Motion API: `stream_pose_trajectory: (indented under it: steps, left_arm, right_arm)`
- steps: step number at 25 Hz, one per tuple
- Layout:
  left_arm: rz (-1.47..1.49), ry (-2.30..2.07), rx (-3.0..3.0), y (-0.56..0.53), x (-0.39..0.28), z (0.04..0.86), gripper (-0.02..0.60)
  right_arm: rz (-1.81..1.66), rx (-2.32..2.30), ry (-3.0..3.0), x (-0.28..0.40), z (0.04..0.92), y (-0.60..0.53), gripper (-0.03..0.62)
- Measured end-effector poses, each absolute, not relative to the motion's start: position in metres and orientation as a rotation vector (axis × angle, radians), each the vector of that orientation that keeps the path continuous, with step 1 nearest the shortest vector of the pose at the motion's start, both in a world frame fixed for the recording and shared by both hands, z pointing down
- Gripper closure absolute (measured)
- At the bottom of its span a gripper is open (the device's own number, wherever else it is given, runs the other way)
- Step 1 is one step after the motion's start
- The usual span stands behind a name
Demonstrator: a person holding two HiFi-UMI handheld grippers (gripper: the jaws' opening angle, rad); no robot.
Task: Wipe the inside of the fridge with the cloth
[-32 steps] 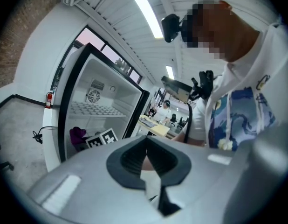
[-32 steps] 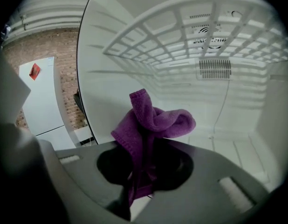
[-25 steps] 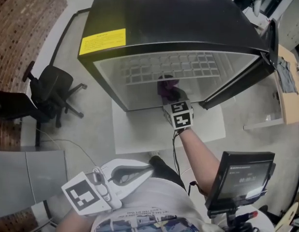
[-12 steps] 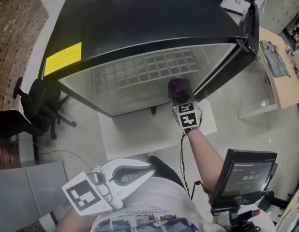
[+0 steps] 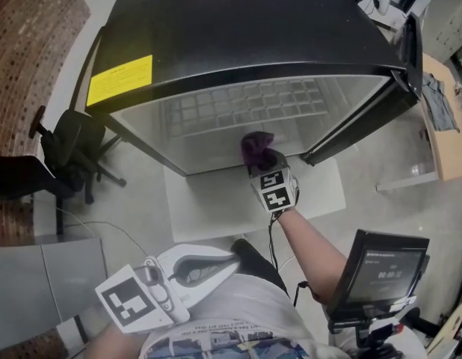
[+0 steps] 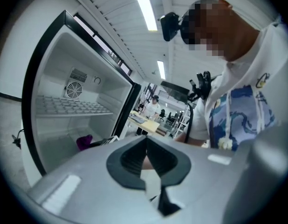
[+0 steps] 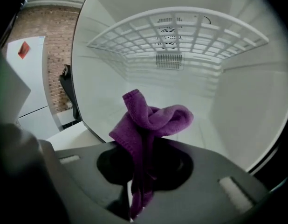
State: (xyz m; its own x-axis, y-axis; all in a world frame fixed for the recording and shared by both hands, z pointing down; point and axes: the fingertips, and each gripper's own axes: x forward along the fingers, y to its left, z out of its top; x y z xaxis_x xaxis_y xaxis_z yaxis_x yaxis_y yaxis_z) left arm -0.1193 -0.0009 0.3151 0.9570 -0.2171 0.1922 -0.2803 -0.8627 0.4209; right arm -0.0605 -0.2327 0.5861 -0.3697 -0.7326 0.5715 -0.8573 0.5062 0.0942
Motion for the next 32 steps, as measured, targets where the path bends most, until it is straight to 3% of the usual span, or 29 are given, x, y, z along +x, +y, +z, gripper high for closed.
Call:
stream_pose_trajectory:
  steps: [18, 24, 32]
  left_arm:
    - [0.114, -0.63, 2.553, -0.026, -0.133, 0.322, 0.575]
    - [0.103, -0.65, 2.575, -0.022, -0.122, 0.322, 0.575]
    - [0.036, -0.597, 2.718, 0.025, -0.093, 0.294, 0.575]
  right_arm:
    - [0.461, 0.757, -2.503, -0.24, 0.591, -0.172, 0.516]
    - [0.517, 0.54, -2.565, -0.227, 0.571, -0.145, 0.516]
    - [0.321, 0.684, -2.608, -0.124, 0.486, -0.113, 0.516]
